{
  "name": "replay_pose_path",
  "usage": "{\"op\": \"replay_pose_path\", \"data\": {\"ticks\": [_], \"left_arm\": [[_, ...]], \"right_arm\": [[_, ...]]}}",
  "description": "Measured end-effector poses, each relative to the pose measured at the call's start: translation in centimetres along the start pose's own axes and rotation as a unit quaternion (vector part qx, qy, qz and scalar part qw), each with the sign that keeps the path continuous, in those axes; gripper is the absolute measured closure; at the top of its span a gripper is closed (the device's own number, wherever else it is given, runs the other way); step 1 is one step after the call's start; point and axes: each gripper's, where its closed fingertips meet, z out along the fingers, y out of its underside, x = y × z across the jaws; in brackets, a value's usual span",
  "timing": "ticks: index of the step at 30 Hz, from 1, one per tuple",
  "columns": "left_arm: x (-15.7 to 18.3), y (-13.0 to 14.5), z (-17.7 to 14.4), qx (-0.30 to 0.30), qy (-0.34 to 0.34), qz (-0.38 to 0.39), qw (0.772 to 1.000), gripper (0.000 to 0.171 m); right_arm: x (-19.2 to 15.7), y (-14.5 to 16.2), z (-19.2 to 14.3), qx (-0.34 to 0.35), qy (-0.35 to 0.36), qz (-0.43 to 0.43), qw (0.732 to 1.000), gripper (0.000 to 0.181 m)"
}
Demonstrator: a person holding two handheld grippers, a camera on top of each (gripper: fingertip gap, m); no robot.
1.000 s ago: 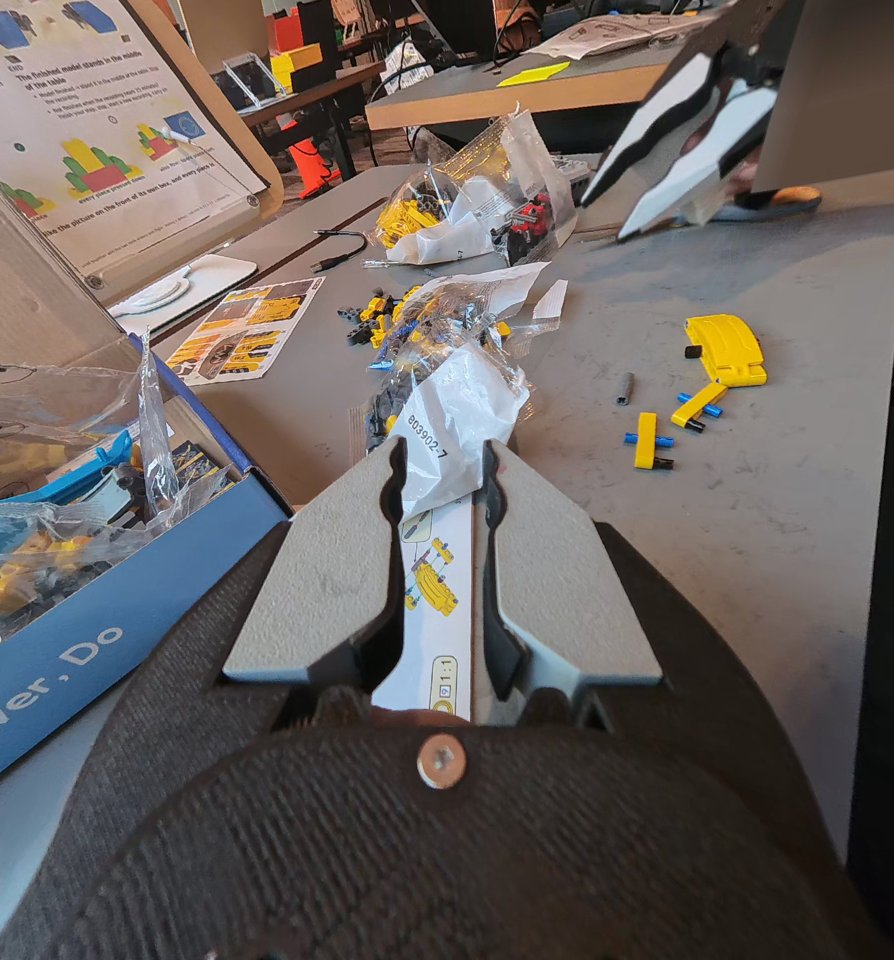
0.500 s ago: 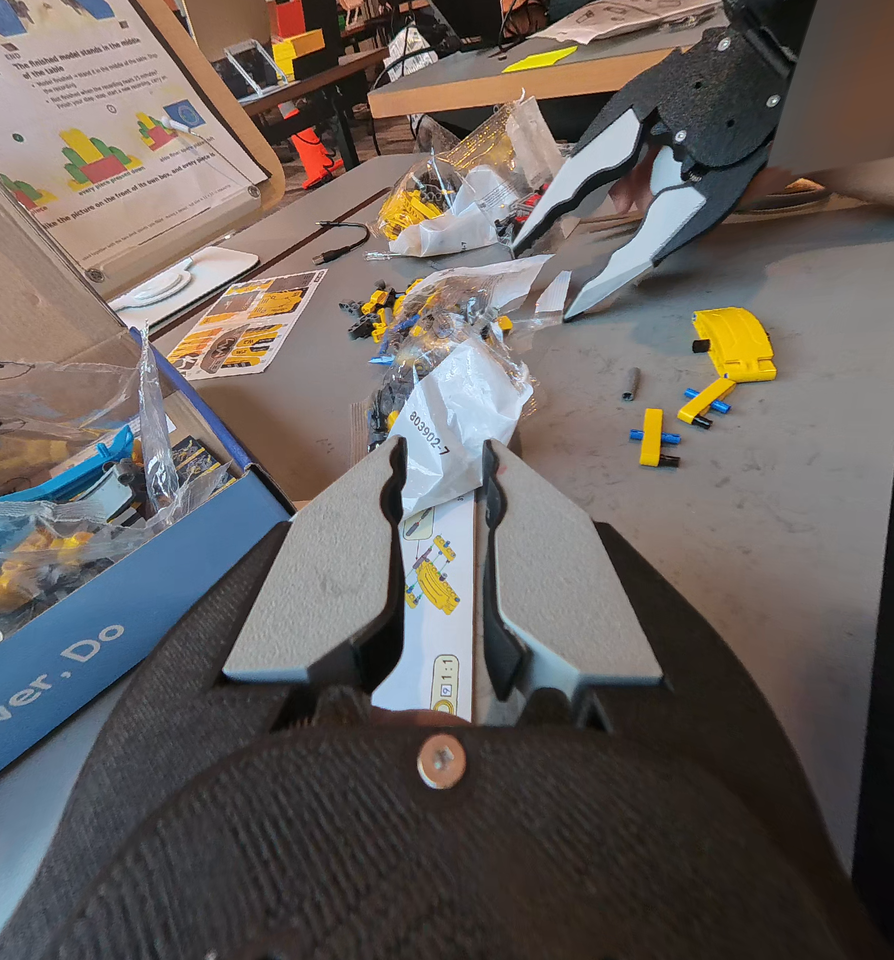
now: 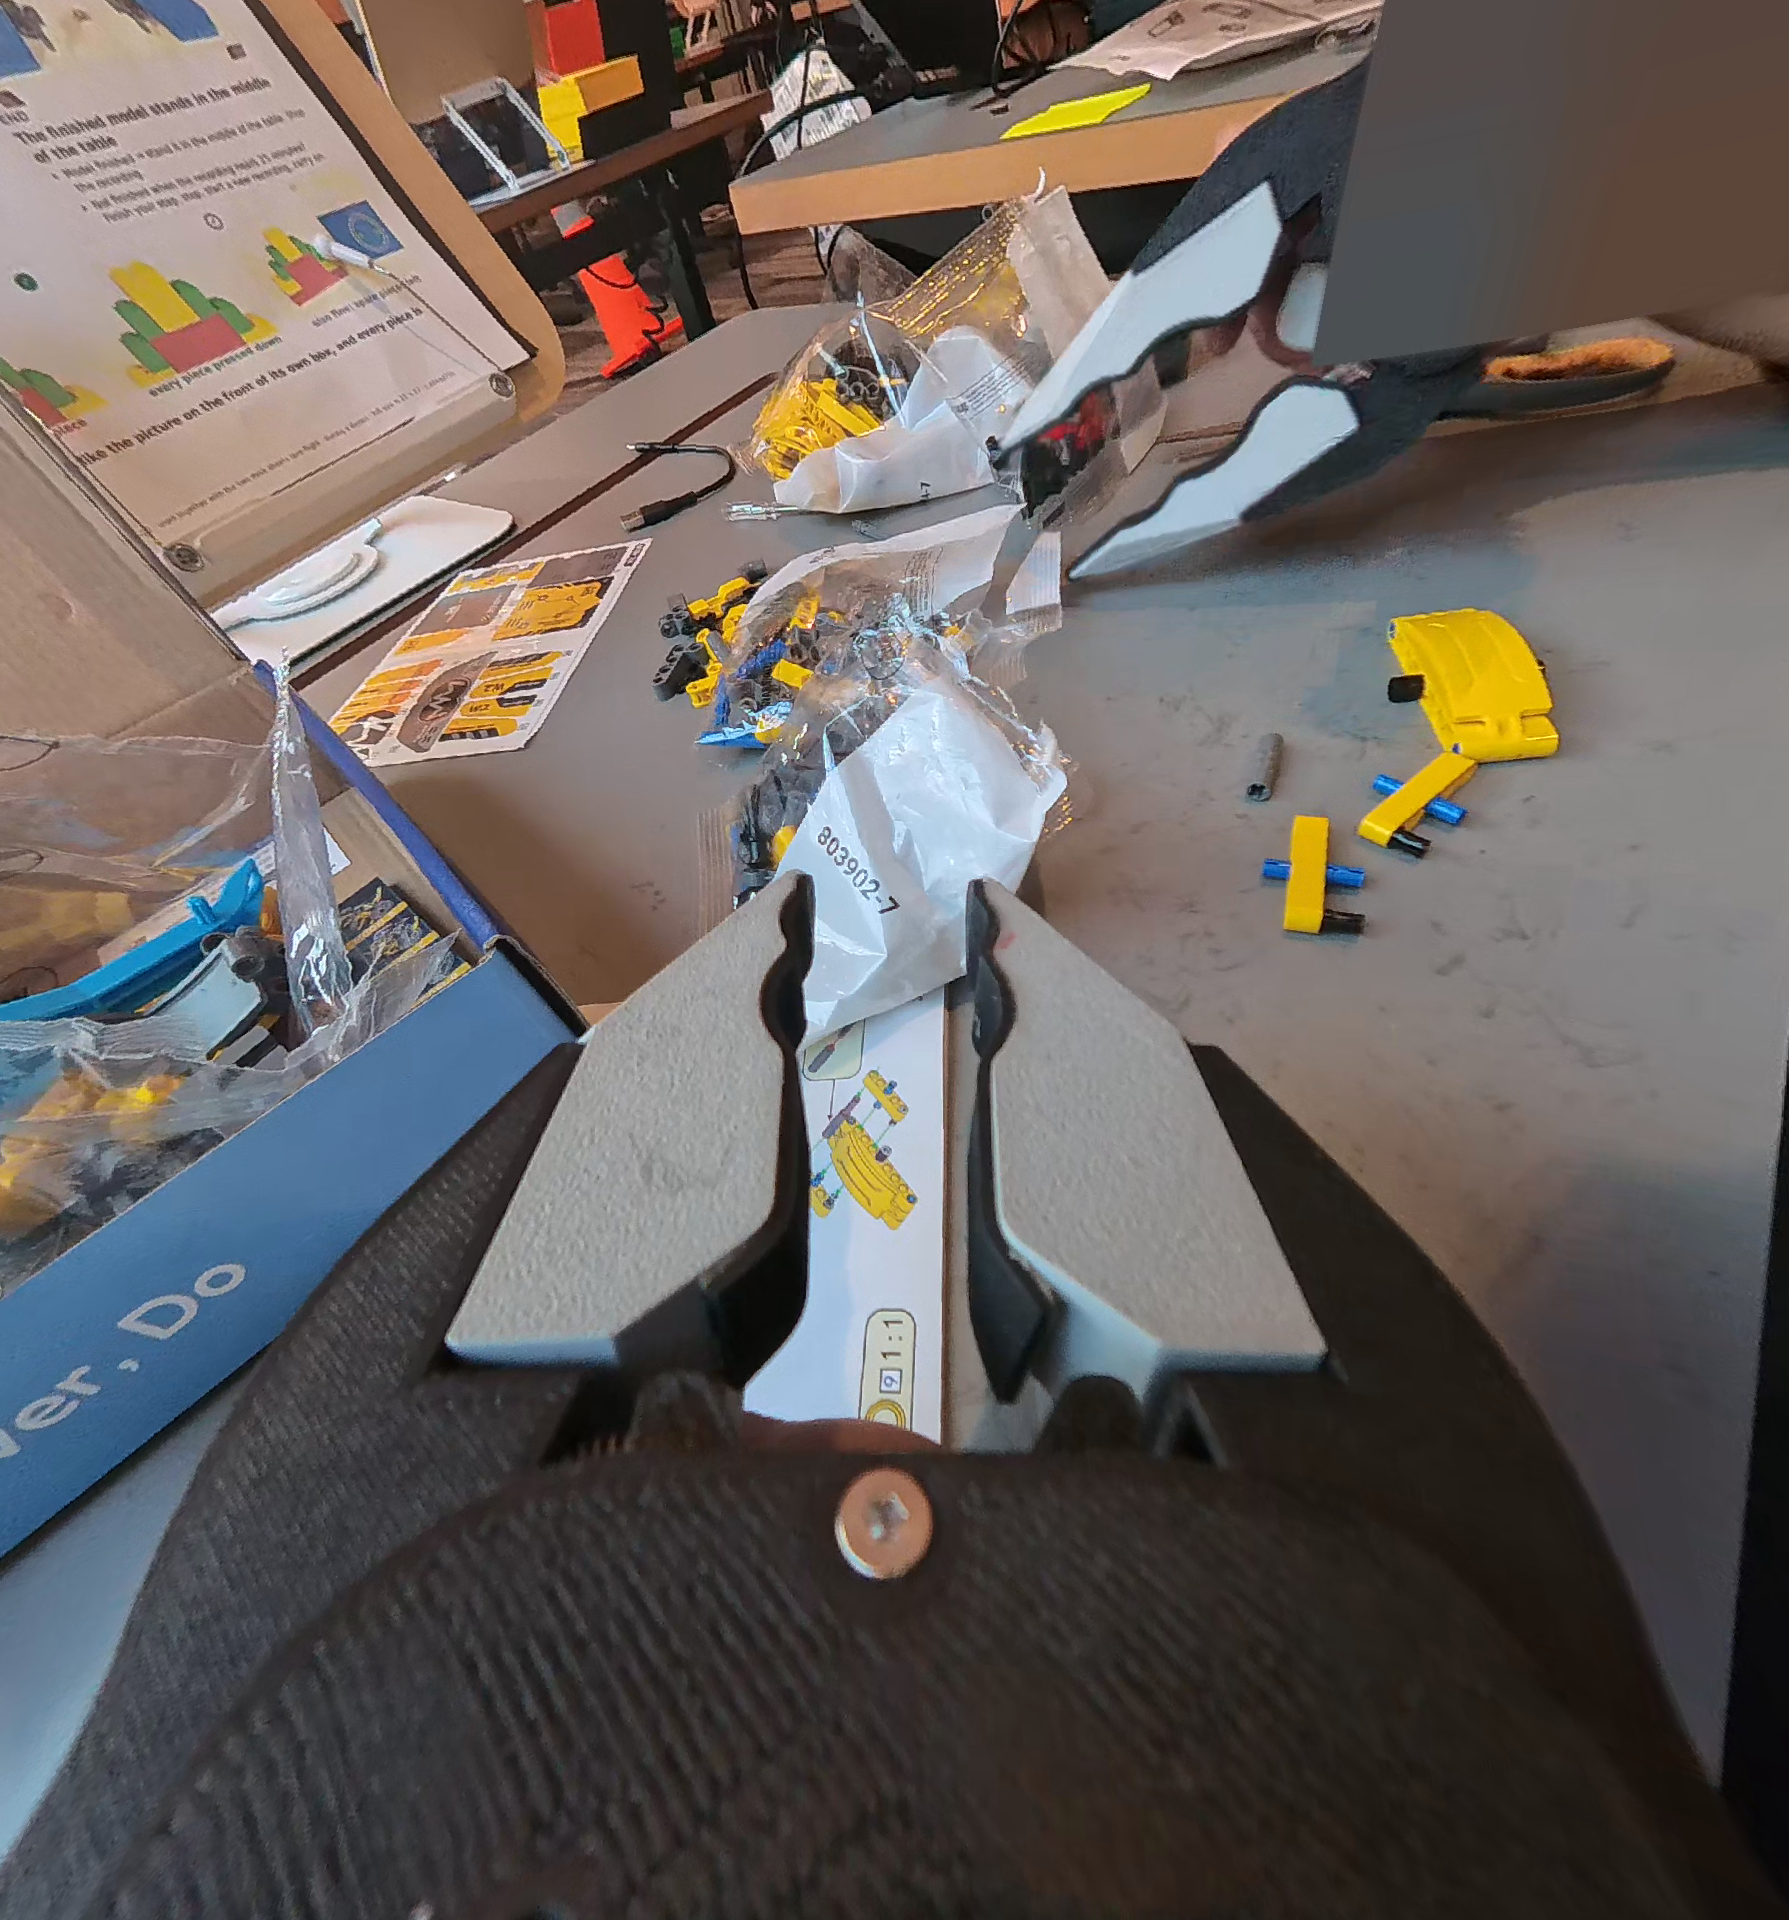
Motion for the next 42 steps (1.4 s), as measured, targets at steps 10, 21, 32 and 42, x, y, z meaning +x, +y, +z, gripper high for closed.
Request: {"op": "replay_pose_path", "data": {"ticks": [10,21,32,42], "left_arm": [[0.0,0.0,0.0,0.001,0.002,-0.003,1.000,0.145],[0.0,-0.3,-0.2,0.012,0.006,-0.007,1.000,0.146],[-0.1,-0.2,-0.1,0.008,0.003,-0.005,1.000,0.145],[0.1,-0.5,-0.4,0.020,0.001,0.004,1.000,0.146]], "right_arm": [[0.6,0.7,1.7,-0.011,0.035,-0.154,0.987,0.135],[0.9,-1.2,2.9,0.031,-0.015,-0.067,0.997,0.181],[3.0,-1.9,0.5,-0.013,-0.194,0.101,0.976,0.181],[4.3,-2.9,-2.7,-0.070,-0.333,0.287,0.895,0.181]]}}
